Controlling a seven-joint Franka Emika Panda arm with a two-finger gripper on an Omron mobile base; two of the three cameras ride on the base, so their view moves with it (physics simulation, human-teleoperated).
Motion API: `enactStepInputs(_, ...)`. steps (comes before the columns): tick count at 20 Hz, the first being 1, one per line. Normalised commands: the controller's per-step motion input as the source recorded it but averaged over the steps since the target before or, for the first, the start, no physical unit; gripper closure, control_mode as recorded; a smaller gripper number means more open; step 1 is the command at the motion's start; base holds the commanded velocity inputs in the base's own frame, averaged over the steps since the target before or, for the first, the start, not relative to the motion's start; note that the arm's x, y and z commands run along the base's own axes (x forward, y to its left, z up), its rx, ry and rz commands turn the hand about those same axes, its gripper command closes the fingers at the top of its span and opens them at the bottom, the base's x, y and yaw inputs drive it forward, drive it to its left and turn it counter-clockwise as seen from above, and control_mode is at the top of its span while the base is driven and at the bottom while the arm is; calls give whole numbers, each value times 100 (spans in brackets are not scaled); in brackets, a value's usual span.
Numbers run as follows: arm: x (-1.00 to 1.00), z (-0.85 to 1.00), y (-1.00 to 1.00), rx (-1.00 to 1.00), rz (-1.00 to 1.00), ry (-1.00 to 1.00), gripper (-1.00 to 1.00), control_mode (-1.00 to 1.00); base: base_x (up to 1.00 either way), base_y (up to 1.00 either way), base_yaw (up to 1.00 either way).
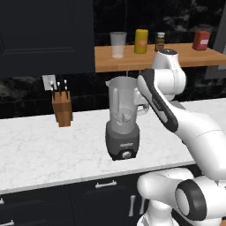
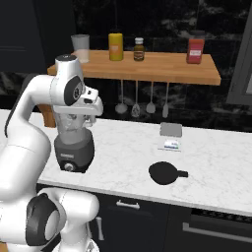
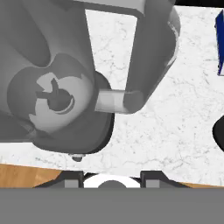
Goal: Close the lid blender by securely placing the lid on top.
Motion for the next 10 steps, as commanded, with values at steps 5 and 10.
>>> enactStepInputs(5,-12,-5,-19,3,-6,0,-100,-100,0,0,0)
enactStepInputs(10,-32,-3,-76,17,-35,-9,-100,-100,0,0,0)
